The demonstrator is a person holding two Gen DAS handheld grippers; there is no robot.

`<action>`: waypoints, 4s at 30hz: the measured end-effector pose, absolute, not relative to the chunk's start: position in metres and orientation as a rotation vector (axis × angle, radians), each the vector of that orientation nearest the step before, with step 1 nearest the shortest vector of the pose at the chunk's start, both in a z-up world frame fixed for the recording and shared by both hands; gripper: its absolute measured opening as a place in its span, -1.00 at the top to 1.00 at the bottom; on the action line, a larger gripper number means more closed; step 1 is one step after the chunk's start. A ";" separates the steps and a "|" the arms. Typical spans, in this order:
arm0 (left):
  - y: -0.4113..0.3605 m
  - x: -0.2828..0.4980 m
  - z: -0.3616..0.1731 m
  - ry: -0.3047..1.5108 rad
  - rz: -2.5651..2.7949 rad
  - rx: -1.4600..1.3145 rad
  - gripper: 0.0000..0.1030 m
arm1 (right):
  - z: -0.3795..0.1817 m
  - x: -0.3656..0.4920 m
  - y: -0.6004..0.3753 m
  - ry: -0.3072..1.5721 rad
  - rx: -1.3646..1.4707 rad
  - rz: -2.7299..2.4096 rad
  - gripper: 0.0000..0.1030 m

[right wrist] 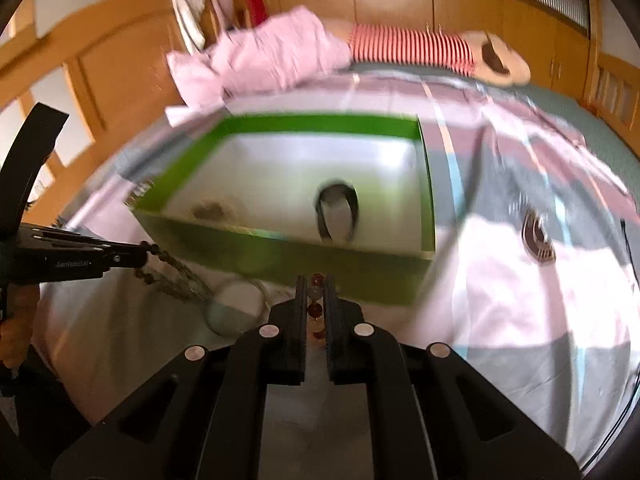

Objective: Organize jewelry
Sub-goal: 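Close the left tool on the brown bead bracelet while the right tool grasps the pink bracelet and lifts, then carry both bead bracelets into the box and open both tools to release them, then grasp the green jade pendant with the left tool while the right tool grasps the light pink bead bracelet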

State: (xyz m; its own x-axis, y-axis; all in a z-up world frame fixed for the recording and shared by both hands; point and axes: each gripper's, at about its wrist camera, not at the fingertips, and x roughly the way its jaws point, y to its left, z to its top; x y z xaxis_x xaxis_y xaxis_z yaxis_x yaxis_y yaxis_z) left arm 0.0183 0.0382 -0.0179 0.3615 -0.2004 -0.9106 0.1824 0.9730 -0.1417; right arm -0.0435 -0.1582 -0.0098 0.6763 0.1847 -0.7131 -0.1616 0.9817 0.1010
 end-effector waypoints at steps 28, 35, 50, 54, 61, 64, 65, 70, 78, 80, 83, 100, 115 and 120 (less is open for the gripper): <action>0.010 -0.009 0.005 1.061 -0.440 -0.007 0.86 | -0.012 -0.047 -0.147 0.809 0.040 0.253 0.84; 0.006 -0.012 0.012 1.009 -0.413 0.029 0.86 | -0.002 -0.050 -0.142 0.790 0.024 0.255 0.84; 0.023 0.069 0.053 0.817 -0.189 0.013 0.86 | 0.031 0.024 -0.150 0.723 0.039 0.214 0.85; 0.026 0.086 0.023 0.904 -0.164 0.009 0.86 | -0.004 0.034 -0.146 0.805 0.016 0.191 0.85; 0.012 0.078 0.010 0.922 -0.169 0.061 0.25 | 0.006 0.014 -0.149 0.794 0.052 0.221 0.01; 0.012 0.062 0.016 0.930 -0.203 0.045 0.14 | 0.014 -0.004 -0.151 0.797 0.053 0.238 -0.06; 0.013 0.056 0.017 0.939 -0.217 0.038 0.09 | 0.014 -0.012 -0.152 0.803 0.047 0.242 -0.11; 0.016 0.024 0.008 1.011 -0.266 0.017 -0.03 | -0.003 -0.038 -0.165 0.865 0.053 0.225 -0.23; -0.001 0.010 -0.027 1.083 -0.228 0.131 -0.17 | -0.046 -0.033 -0.174 0.991 0.137 0.163 -0.23; -0.001 0.013 -0.034 1.101 -0.210 0.144 -0.17 | -0.051 -0.032 -0.170 0.997 0.109 0.155 -0.23; -0.002 0.016 -0.044 1.133 -0.196 0.155 -0.19 | -0.059 -0.033 -0.162 1.013 0.077 0.155 -0.23; 0.015 0.030 -0.051 1.194 -0.211 0.073 -0.31 | -0.066 -0.033 -0.161 1.020 0.071 0.147 0.46; 0.036 0.042 -0.054 1.223 -0.203 -0.050 -0.27 | -0.056 -0.028 -0.188 1.008 0.130 0.064 0.44; 0.041 0.046 -0.061 1.251 -0.158 -0.049 -0.27 | -0.059 -0.032 -0.157 1.016 0.054 0.165 0.43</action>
